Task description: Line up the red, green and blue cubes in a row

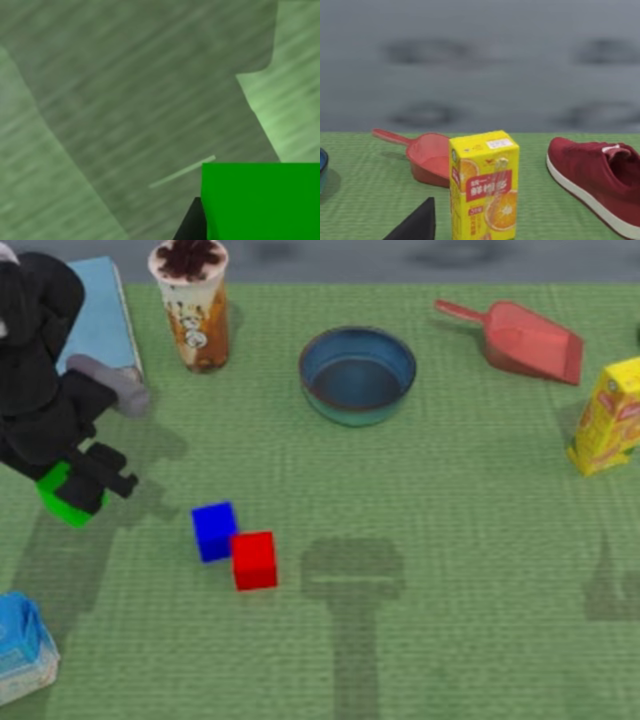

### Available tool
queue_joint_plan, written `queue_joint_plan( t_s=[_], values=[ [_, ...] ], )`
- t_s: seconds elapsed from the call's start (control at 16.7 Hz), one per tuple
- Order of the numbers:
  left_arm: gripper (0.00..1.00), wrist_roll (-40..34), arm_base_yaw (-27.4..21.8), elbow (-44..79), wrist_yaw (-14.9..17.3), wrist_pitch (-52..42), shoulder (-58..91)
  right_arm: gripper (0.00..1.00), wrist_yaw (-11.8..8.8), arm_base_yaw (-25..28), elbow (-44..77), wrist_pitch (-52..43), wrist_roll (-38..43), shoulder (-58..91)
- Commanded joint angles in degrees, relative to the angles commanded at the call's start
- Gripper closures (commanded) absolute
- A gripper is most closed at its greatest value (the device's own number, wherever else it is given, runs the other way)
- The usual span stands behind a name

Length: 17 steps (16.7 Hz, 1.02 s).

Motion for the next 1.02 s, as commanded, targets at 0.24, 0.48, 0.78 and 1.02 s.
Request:
queue_joint_plan(
  t_s=[0.24, 0.48, 0.78, 1.02],
  values=[
    [1.0, -0.6, -0.8, 0.3, 0.0, 0.0, 0.5, 0.0, 0.0, 0.0, 0.0, 0.0, 0.0, 0.0],
    [1.0, -8.9, -5.7, 4.7, -0.2, -2.0, 3.3, 0.0, 0.0, 0.0, 0.0, 0.0, 0.0, 0.0],
    [1.0, -30.3, -16.6, 13.0, -0.8, -6.3, 8.8, 0.0, 0.0, 0.0, 0.0, 0.0, 0.0, 0.0],
    [1.0, -50.6, -26.2, 19.8, -1.2, -9.6, 12.7, 0.0, 0.0, 0.0, 0.0, 0.0, 0.0, 0.0]
  ],
)
